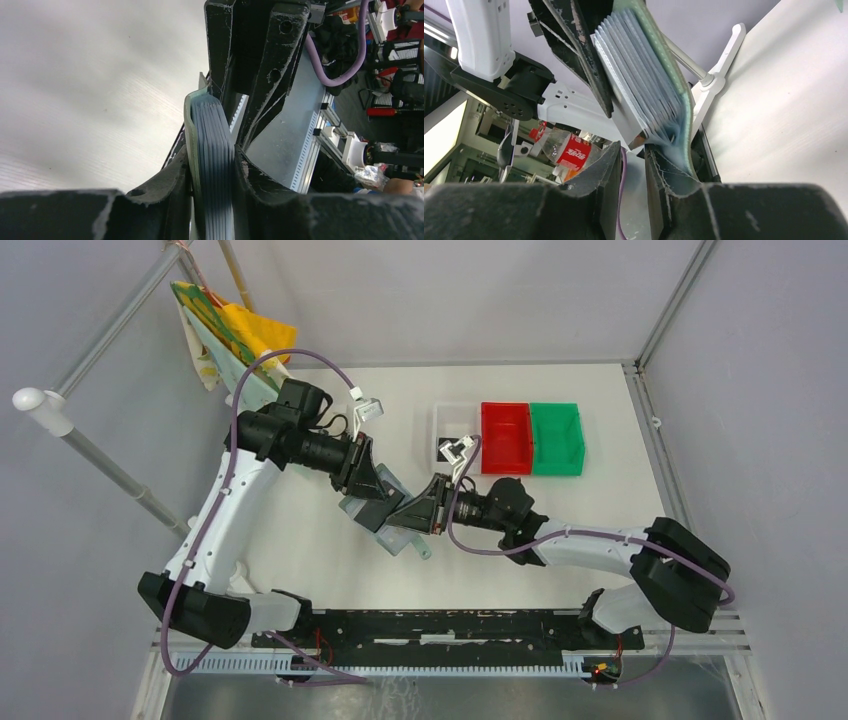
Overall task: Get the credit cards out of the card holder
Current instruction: Remove the credit card from the card holder.
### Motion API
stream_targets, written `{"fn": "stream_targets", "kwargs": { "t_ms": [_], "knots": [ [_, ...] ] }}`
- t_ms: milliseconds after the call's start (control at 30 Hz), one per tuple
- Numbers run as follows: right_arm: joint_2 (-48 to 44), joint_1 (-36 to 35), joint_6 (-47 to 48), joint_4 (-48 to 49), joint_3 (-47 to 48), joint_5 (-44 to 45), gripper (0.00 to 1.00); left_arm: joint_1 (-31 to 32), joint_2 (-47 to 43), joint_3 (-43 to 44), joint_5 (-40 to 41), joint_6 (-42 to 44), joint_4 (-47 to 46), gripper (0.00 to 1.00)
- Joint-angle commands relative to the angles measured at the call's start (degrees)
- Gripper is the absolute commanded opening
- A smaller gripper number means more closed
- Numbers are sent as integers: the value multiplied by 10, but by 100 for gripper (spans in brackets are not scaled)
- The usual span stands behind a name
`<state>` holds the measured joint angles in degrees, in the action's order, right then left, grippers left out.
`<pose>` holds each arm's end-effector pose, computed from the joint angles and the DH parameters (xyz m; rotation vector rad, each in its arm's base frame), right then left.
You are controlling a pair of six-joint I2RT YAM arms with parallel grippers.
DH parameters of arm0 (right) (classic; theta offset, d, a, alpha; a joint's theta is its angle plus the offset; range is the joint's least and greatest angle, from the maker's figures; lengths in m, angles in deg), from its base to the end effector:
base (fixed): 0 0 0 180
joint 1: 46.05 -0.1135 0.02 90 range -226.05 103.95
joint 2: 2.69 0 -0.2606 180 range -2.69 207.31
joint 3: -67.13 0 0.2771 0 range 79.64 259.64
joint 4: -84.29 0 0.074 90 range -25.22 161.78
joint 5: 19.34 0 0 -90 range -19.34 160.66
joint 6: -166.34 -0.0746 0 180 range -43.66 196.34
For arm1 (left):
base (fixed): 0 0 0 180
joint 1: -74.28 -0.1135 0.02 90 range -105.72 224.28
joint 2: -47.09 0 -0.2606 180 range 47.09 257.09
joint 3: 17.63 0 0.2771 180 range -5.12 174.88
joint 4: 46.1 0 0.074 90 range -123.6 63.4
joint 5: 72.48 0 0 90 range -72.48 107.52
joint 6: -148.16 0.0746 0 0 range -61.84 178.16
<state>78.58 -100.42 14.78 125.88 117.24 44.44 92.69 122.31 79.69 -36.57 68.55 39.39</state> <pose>0.1807 0.3087 0.2532 -0.3628 1.7023 1.9134 0.2305 -0.1404 0.3644 0.8987 2.3069 -1.2924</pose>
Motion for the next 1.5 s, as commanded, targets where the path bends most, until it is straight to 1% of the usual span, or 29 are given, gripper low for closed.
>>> {"fn": "stream_targets", "kwargs": {
  "t_ms": [0,33,67,100,200,300,467,600,733,933,1000,1100,1200,1300,1333,1400,1467],
  "knots": [
    [-14,3,-19,48,-13,75,30,6,-24,27,-69,10,10,23],
    [-15,3,-22,49,-15,79,32,6,-24,27,-66,12,12,19],
    [-17,3,-24,53,-19,82,35,6,-24,29,-62,13,12,17],
    [-18,4,-29,59,-24,85,40,5,-24,32,-60,14,11,17],
    [-21,3,-40,89,-36,90,45,5,-26,35,-62,5,4,17],
    [-15,3,-57,114,-38,82,48,6,-27,37,-65,-6,-6,17],
    [11,2,-107,177,-47,85,48,5,-28,55,-68,-43,-40,17],
    [29,1,-126,211,-31,83,49,5,-42,54,-63,-109,-118,14],
    [42,1,-133,220,-4,76,49,5,-50,51,-55,-175,-181,9],
    [66,2,-181,314,-3,91,45,6,-57,39,-49,-233,-248,8],
    [77,4,-205,361,-1,96,41,5,-62,31,-46,-239,-259,11],
    [88,9,-230,415,4,99,34,5,-68,22,-29,-237,-261,22],
    [84,10,-229,418,7,98,30,5,-72,10,-13,-233,-262,29],
    [82,11,-227,420,9,95,31,5,-73,-2,4,-235,-264,33],
    [82,11,-226,420,10,94,32,6,-74,-7,12,-237,-265,35],
    [85,10,-226,416,15,93,35,5,-76,-19,23,-245,-277,36],
    [88,10,-224,411,19,97,35,5,-81,-32,27,-257,-292,37]
  ]
}}
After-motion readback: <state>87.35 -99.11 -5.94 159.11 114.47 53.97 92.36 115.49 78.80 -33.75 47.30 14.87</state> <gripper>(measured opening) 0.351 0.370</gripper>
